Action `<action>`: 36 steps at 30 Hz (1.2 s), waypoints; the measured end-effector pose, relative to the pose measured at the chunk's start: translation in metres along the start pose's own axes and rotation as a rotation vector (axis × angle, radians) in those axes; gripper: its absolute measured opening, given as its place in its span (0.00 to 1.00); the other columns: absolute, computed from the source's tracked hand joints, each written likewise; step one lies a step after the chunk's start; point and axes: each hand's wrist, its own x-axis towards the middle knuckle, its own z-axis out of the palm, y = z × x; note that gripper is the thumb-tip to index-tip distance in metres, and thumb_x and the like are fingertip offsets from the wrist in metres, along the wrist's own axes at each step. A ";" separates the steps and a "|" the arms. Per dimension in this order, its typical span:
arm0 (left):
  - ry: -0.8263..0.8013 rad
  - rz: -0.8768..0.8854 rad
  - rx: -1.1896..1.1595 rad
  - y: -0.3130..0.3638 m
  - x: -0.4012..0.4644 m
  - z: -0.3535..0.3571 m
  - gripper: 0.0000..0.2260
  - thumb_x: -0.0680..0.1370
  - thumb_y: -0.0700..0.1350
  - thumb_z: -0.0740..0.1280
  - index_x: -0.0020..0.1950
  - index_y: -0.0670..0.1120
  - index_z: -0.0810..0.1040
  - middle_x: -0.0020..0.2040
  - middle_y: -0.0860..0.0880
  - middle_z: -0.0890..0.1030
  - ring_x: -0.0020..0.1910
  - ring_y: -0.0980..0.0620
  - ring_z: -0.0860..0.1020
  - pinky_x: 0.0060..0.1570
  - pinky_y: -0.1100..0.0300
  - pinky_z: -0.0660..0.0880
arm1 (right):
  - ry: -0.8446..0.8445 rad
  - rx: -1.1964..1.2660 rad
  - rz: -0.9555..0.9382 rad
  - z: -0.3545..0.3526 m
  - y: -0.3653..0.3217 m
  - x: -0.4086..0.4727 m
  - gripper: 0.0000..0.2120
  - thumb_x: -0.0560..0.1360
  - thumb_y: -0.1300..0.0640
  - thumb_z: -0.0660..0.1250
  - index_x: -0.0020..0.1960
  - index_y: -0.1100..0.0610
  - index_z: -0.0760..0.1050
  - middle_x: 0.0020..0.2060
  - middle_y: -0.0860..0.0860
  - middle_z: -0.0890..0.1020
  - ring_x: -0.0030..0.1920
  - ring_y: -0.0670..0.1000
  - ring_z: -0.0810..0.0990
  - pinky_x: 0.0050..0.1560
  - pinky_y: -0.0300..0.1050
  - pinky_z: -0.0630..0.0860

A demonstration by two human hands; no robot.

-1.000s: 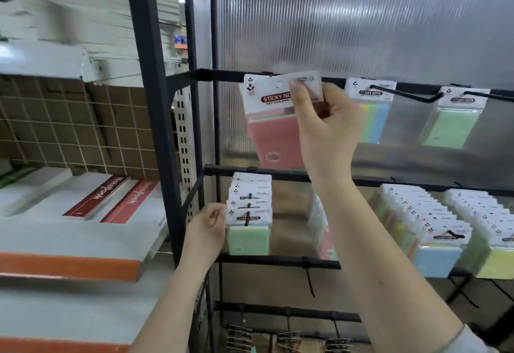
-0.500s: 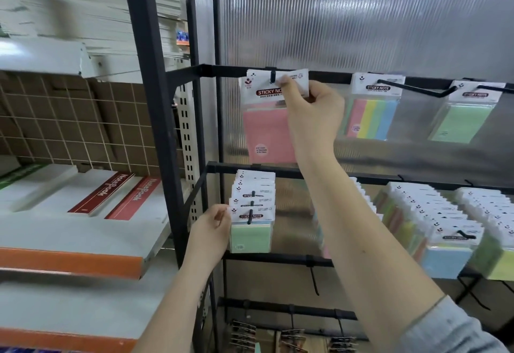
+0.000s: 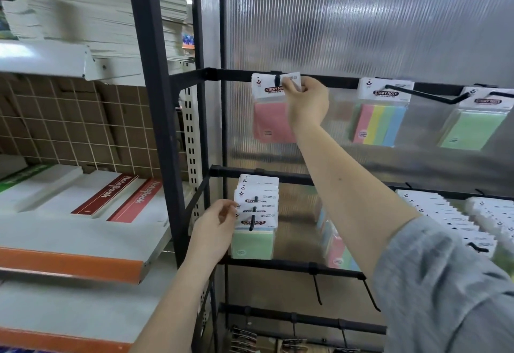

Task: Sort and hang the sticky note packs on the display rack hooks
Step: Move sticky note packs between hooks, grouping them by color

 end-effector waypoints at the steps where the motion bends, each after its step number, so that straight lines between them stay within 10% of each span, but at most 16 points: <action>1: -0.001 -0.001 -0.003 0.001 0.001 0.000 0.10 0.81 0.48 0.58 0.59 0.51 0.75 0.52 0.53 0.78 0.46 0.56 0.75 0.31 0.70 0.67 | 0.018 -0.050 -0.015 0.000 -0.001 0.003 0.22 0.75 0.53 0.67 0.28 0.53 0.60 0.25 0.46 0.65 0.32 0.48 0.64 0.28 0.40 0.56; 6: -0.002 0.017 -0.026 0.003 0.006 0.002 0.09 0.81 0.48 0.59 0.57 0.51 0.76 0.52 0.54 0.79 0.51 0.56 0.76 0.44 0.62 0.73 | 0.001 -0.092 -0.042 0.001 -0.003 0.014 0.04 0.73 0.54 0.69 0.42 0.53 0.77 0.40 0.48 0.80 0.42 0.48 0.78 0.37 0.40 0.72; 13: 0.001 0.051 -0.002 0.005 0.004 0.001 0.08 0.81 0.47 0.60 0.56 0.52 0.76 0.51 0.54 0.79 0.51 0.57 0.76 0.42 0.68 0.70 | 0.037 -0.114 -0.040 -0.010 -0.001 0.017 0.07 0.75 0.55 0.66 0.51 0.55 0.79 0.43 0.46 0.80 0.42 0.45 0.77 0.38 0.37 0.70; 25: 0.009 0.078 0.072 0.005 -0.015 -0.007 0.11 0.79 0.44 0.63 0.61 0.48 0.76 0.52 0.55 0.77 0.51 0.59 0.74 0.37 0.74 0.65 | 0.045 -0.106 0.010 -0.109 0.043 -0.064 0.08 0.76 0.54 0.66 0.40 0.53 0.80 0.29 0.41 0.79 0.34 0.40 0.76 0.39 0.35 0.71; 33: 0.060 -0.004 -0.005 0.007 -0.026 0.004 0.13 0.79 0.44 0.64 0.64 0.46 0.74 0.58 0.48 0.78 0.48 0.58 0.73 0.31 0.71 0.66 | 0.149 -0.207 0.108 -0.157 0.095 -0.105 0.15 0.78 0.56 0.62 0.40 0.65 0.77 0.30 0.61 0.74 0.32 0.48 0.66 0.34 0.42 0.64; 36: 0.105 -0.033 -0.036 0.005 -0.029 0.009 0.14 0.79 0.45 0.64 0.64 0.46 0.73 0.59 0.47 0.78 0.49 0.56 0.74 0.32 0.71 0.66 | 0.185 -0.240 0.180 -0.173 0.114 -0.117 0.15 0.79 0.59 0.58 0.34 0.59 0.70 0.24 0.52 0.67 0.27 0.47 0.62 0.28 0.35 0.60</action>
